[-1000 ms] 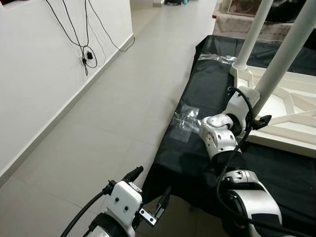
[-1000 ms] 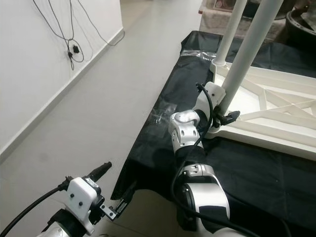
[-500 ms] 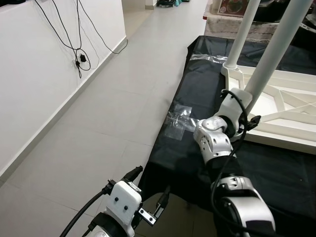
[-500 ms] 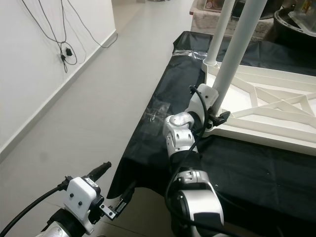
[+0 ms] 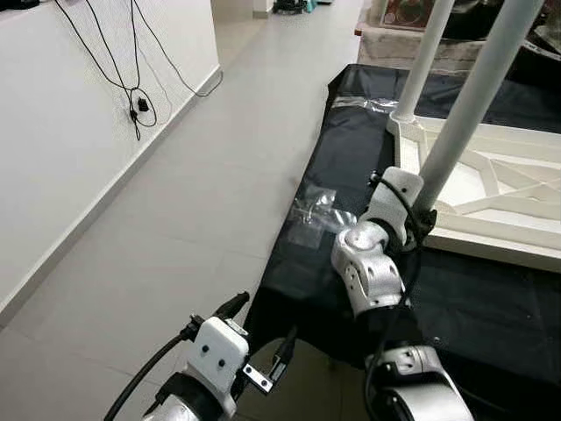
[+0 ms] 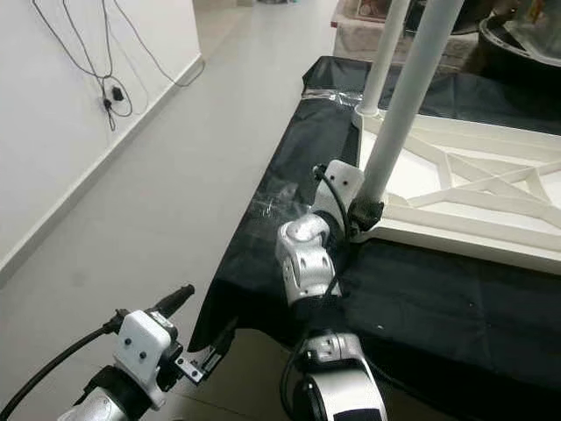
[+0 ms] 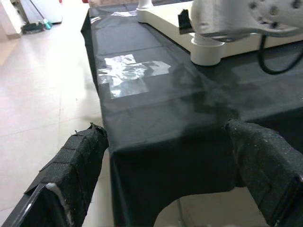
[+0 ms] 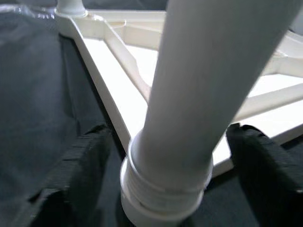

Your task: Building children table

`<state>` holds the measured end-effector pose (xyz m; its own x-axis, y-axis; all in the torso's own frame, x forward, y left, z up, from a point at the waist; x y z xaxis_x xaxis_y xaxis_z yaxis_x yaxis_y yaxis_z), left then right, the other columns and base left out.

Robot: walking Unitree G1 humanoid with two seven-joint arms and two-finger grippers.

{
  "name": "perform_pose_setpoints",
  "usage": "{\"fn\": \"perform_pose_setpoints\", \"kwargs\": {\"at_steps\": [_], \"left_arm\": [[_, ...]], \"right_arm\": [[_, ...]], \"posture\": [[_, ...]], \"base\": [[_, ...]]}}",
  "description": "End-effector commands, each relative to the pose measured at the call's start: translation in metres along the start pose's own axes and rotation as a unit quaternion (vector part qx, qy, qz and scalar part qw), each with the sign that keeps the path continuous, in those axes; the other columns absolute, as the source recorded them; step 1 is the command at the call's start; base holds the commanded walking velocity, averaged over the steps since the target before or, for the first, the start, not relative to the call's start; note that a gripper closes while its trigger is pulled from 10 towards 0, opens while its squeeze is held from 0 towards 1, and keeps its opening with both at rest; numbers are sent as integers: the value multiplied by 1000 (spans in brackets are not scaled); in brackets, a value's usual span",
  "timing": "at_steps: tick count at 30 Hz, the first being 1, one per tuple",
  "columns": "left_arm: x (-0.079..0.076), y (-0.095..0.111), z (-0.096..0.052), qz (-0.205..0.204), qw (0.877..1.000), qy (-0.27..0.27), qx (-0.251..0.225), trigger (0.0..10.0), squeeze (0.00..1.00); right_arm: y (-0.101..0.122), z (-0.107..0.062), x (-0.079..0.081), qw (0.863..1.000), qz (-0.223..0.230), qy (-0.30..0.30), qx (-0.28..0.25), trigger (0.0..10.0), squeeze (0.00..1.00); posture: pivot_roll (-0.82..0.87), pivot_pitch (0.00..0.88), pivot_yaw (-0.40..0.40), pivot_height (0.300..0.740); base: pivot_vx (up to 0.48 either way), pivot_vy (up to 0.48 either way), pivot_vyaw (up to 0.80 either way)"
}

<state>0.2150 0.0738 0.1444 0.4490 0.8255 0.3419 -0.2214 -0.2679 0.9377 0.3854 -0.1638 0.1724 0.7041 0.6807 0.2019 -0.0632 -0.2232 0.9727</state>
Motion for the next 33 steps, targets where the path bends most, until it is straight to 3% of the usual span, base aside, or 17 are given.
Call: {"fn": "perform_pose_setpoints", "kwargs": {"at_steps": [1,9,10,11,12,21,25,33], "left_arm": [[-1,-6,-1,-2,1000,-2,10,10000,0],[0,-8,0,0,1000,-1,9,10000,0],[1,-9,0,0,1000,0,9,10000,0],[1,-10,0,1,1000,0,10,10000,0],[2,-11,1,1,1000,1,11,10000,0],[6,-16,2,1,1000,5,15,10000,0],[11,-23,4,4,1000,8,22,10000,0],[18,-28,4,9,999,29,32,10000,0]], "right_arm": [[-9,-10,4,1000,-2,13,19,10000,1000],[-13,-17,4,998,-6,39,39,10000,1000],[-15,-20,6,997,-8,57,48,10000,702],[-17,-23,8,996,-10,70,54,10000,702],[-19,-26,7,995,-14,81,64,10000,0],[-25,-39,4,987,-28,122,97,10000,0],[-37,-37,-20,983,-72,135,101,10000,0],[-41,-36,-33,975,-106,165,104,10000,0]], "posture": [[130,128,-5,740],[127,125,-4,740],[125,121,-7,740],[125,121,-7,740],[124,116,-4,740],[110,106,3,740],[101,87,7,740],[91,76,8,740]], "base": [[0,0,0],[0,0,0],[0,0,0],[0,0,0],[0,0,0],[0,0,0],[0,0,0],[0,0,0]]}}
Point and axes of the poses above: a point about 5 cm out from each wrist's last joint towards the gripper, its own z axis pointing out of the wrist towards the gripper, its own y axis along the axis of the wrist's last joint, x = y × z, the point moved 5 cm from there along z, pointing out of the wrist towards the gripper, and after that the axes turned 14 degrees about z, right-handed, at the moved point
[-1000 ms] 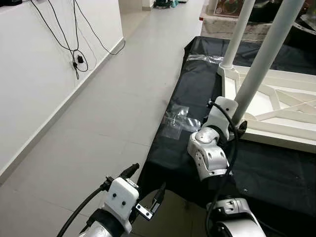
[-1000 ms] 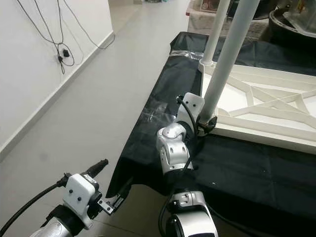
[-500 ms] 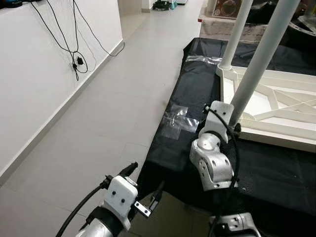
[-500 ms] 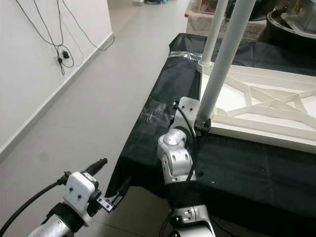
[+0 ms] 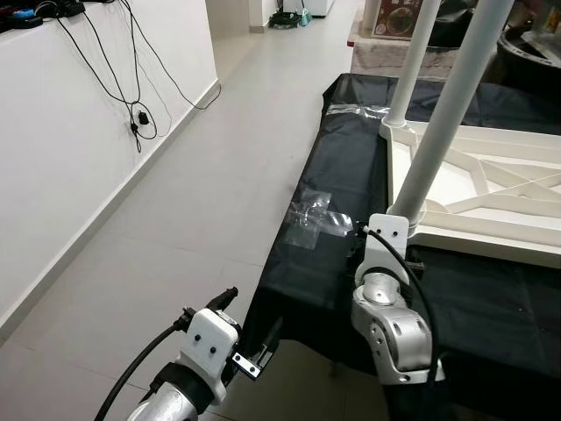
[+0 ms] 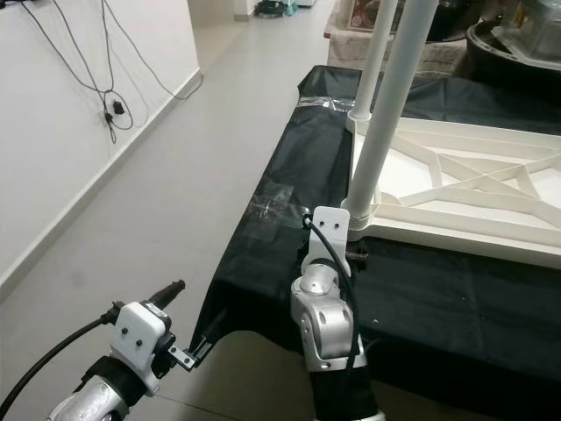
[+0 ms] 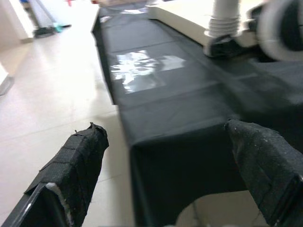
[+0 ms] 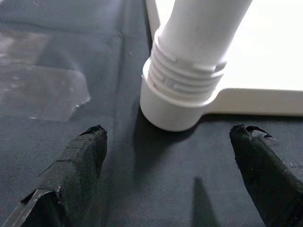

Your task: Building children table

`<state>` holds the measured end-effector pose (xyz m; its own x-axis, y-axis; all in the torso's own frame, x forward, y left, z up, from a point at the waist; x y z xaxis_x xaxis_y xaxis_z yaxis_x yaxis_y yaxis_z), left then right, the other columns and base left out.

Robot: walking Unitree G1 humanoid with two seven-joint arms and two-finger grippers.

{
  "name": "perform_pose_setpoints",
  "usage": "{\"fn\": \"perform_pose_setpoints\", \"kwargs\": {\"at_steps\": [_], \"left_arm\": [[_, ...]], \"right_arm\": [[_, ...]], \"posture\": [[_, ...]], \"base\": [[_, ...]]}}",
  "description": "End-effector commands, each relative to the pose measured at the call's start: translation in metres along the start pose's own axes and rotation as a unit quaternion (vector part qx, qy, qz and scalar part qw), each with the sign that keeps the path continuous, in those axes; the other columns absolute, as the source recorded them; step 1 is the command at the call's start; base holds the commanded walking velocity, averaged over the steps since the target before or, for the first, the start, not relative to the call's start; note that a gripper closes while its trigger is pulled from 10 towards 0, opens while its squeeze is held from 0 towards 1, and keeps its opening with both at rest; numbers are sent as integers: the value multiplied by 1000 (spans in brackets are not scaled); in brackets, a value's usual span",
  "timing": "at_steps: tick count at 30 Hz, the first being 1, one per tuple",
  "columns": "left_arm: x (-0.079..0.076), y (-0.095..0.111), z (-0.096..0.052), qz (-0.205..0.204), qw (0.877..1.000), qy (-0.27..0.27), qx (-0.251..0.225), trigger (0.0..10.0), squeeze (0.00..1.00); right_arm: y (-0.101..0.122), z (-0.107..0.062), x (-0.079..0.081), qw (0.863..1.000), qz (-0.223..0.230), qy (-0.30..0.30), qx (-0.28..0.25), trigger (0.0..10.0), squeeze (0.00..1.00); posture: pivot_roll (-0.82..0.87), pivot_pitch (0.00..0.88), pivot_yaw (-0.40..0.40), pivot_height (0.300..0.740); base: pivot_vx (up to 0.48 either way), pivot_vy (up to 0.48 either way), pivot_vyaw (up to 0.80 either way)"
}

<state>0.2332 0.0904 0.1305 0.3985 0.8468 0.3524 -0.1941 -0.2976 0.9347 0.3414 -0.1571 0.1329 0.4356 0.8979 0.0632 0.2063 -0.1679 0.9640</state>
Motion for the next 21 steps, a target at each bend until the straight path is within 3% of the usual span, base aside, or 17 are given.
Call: {"fn": "perform_pose_setpoints", "kwargs": {"at_steps": [1,2,3,4,5,6,8,12,16,21], "left_arm": [[7,-10,-2,-1,999,24,24,10000,0],[7,-10,-2,-1,999,24,24,10000,0],[16,-14,-2,-16,998,53,36,10000,0],[16,-14,-2,-16,998,53,36,10000,0],[26,-17,-4,-31,995,86,47,10000,0],[26,-17,-4,-31,995,86,47,10000,0],[37,-20,-9,-54,988,134,62,10000,0],[40,-26,-16,-57,982,162,79,10000,0],[60,-37,-38,-51,962,242,116,10000,0],[72,-43,-48,-58,947,286,134,10000,0]], "right_arm": [[-9,-3,3,999,-18,36,16,10000,0],[-9,-3,3,999,-18,36,16,10000,0],[-10,-5,4,996,-20,85,10,10000,0],[-10,-5,4,996,-20,85,10,10000,0],[-8,-9,11,988,0,153,-2,10000,0],[-8,-9,11,988,0,153,-2,10000,0],[-5,-20,21,970,17,243,-30,10000,0],[-9,-20,19,966,17,257,-32,10000,0],[-16,-8,-6,974,-3,224,-32,10000,0],[-20,1,-21,977,-3,213,-32,10000,0]], "posture": [[89,70,7,740],[89,70,7,740],[88,65,4,740],[88,65,4,740],[88,56,1,740],[88,56,1,740],[91,49,0,740],[96,36,-5,740],[96,28,-10,740],[94,19,-10,740]], "base": [[0,0,0],[0,0,0],[0,0,0],[0,0,0],[0,0,0],[0,0,0],[0,0,0],[0,0,0],[0,0,-628],[0,0,-784]]}}
Point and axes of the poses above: a point about 5 cm out from each wrist's last joint towards the gripper, its own z axis pointing out of the wrist towards the gripper, its own y axis along the axis of the wrist's last joint, x = y × z, the point moved 5 cm from there along z, pointing out of the wrist towards the gripper, and after that the axes turned 14 degrees about z, right-handed, at the moved point
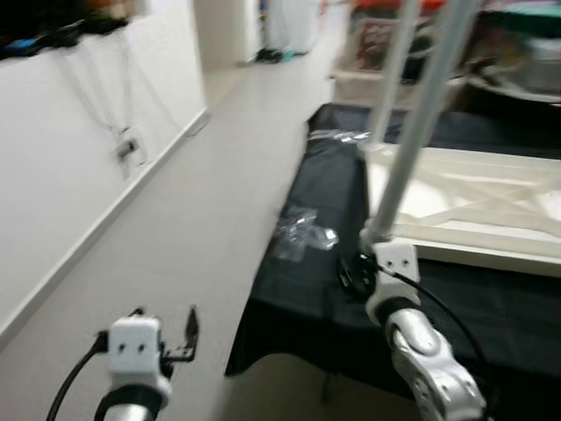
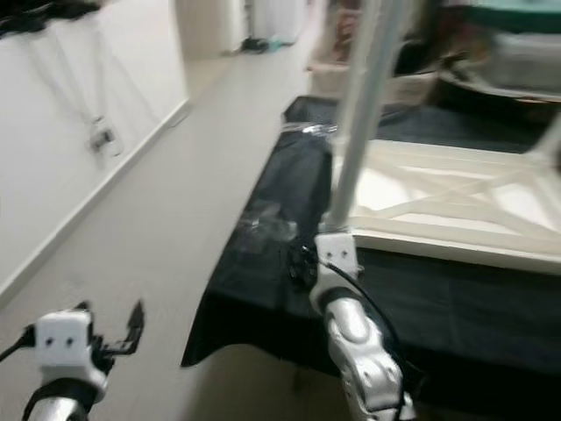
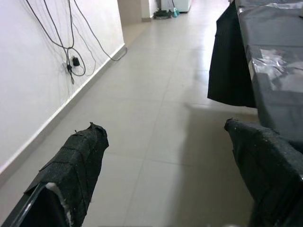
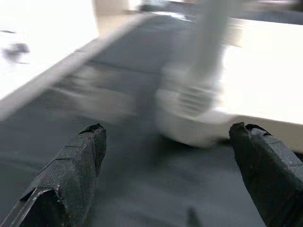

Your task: Building children table

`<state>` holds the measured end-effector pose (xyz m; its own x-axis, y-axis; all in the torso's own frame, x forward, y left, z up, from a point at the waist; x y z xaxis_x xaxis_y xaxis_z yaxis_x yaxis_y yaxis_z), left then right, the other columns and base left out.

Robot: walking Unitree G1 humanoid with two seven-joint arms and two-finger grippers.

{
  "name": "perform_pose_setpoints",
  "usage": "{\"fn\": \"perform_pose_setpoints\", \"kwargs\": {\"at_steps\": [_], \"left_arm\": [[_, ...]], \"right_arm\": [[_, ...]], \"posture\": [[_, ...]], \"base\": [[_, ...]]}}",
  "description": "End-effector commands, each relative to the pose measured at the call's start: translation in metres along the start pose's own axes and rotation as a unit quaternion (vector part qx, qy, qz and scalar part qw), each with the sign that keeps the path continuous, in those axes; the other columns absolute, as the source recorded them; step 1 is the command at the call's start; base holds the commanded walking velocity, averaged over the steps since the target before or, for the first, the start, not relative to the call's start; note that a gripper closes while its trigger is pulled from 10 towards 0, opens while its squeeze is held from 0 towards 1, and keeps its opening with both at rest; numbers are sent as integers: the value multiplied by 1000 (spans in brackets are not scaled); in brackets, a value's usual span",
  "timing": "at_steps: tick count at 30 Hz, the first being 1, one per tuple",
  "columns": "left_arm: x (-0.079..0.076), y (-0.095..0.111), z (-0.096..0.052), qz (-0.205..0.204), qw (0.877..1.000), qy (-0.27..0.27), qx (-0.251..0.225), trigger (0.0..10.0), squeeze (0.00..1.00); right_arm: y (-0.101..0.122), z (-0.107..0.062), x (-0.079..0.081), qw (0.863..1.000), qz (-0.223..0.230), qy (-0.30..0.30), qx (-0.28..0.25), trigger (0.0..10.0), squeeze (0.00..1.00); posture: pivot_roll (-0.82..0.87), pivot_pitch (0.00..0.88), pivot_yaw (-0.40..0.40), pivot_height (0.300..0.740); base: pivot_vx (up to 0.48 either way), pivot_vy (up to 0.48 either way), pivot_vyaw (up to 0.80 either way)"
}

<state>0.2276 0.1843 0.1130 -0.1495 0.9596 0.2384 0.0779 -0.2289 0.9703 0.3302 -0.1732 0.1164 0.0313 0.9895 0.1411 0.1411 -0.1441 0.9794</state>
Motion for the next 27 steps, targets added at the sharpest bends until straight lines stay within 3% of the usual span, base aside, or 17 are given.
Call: {"fn": "perform_pose_setpoints", "kwargs": {"at_steps": [1,4,9,16,27], "left_arm": [[2,0,0,-2,1000,7,5,10000,0],[-7,2,1,-4,1000,-12,3,10000,0],[-33,2,-2,-13,998,-65,4,10000,0],[-45,-3,-6,-11,996,-85,13,10000,0],[-46,-4,-3,-11,996,-84,17,10000,0]], "right_arm": [[-5,-1,-1,1000,2,4,2,10000,0],[-3,1,6,1000,11,20,-5,10000,0],[-7,0,35,997,11,74,-1,10000,0],[-20,-3,57,993,23,116,21,10000,0],[-25,1,59,992,24,122,30,10000,0]], "posture": [[94,19,-10,740],[94,11,-12,740],[88,0,-8,740],[90,0,-9,740],[77,0,-3,740]], "base": [[0,0,-781],[0,0,-500],[-60,0,0],[-296,0,0],[-326,0,0]]}}
Point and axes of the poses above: a point about 5 cm out from each wrist's last joint towards the gripper, its own z axis pointing out of the wrist towards the gripper, its own y axis along the axis of the wrist's last joint, x = y × z, the point moved 5 cm from there along z, pointing out of the wrist towards the gripper, and after that the axes turned 14 degrees about z, right-handed, at the moved point
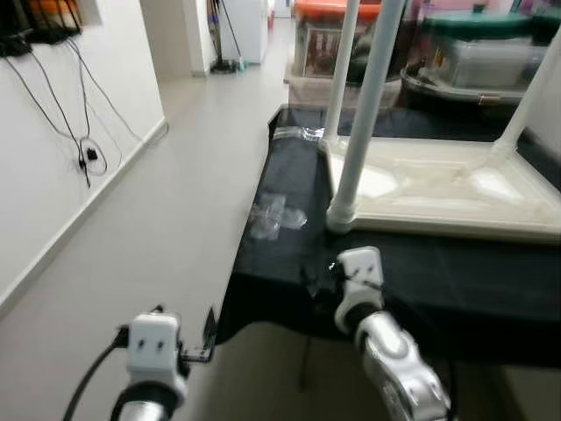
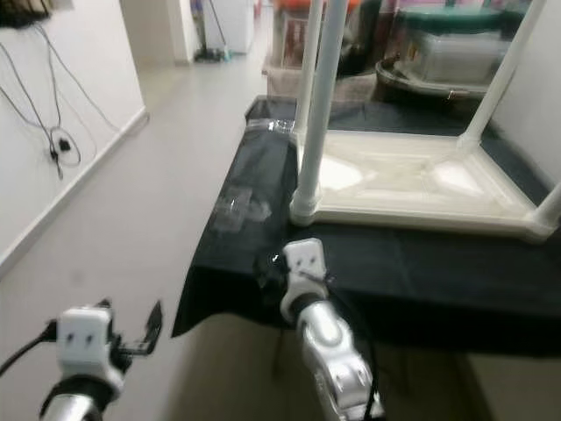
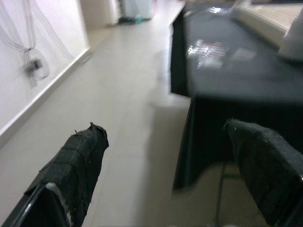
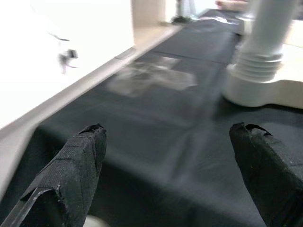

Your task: Building children table

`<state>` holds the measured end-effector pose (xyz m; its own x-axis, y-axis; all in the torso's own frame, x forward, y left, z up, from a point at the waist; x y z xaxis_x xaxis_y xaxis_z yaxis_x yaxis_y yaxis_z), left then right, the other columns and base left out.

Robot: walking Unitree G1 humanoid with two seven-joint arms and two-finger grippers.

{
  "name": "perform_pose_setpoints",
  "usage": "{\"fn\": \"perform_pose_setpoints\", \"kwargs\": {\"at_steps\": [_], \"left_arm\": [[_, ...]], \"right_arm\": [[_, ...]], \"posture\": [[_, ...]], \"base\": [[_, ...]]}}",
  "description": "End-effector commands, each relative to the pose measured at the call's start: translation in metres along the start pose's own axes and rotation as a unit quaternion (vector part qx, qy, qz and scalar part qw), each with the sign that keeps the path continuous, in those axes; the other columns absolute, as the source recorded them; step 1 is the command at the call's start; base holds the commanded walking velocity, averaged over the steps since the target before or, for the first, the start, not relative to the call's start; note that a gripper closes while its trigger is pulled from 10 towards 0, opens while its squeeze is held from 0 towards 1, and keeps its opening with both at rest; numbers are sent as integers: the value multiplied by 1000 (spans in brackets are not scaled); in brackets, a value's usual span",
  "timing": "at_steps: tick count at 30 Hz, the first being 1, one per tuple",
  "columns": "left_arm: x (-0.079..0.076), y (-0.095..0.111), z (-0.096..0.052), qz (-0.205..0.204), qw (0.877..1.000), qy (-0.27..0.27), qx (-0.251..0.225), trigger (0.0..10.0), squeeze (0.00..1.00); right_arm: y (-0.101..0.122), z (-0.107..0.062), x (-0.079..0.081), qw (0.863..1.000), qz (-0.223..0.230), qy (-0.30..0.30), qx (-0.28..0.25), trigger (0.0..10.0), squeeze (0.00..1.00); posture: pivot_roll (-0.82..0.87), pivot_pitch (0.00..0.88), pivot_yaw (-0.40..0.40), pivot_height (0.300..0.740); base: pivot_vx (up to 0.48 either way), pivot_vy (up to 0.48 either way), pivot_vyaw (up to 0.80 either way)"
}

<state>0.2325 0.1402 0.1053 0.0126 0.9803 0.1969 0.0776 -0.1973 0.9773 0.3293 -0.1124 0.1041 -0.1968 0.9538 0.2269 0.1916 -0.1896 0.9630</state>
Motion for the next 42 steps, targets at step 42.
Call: {"fn": "perform_pose_setpoints", "kwargs": {"at_steps": [42], "left_arm": [[44,-4,4,45,993,107,23,10000,0]], "right_arm": [[13,12,1,999,-3,10,-33,10000,0]], "posture": [[75,4,8,740]], "base": [[-23,0,-187]]}}
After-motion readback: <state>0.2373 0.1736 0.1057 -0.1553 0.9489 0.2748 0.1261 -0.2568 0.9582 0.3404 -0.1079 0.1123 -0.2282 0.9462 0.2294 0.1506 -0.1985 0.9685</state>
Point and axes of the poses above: a point about 5 cm out from each wrist's last joint towards the gripper, its own z axis pointing out of the wrist towards the gripper, its own y axis along the axis of the wrist's last joint, x = y × z, the point moved 5 cm from there along z, pointing out of the wrist towards the gripper, and after that the axes turned 14 degrees about z, right-handed, at the moved point
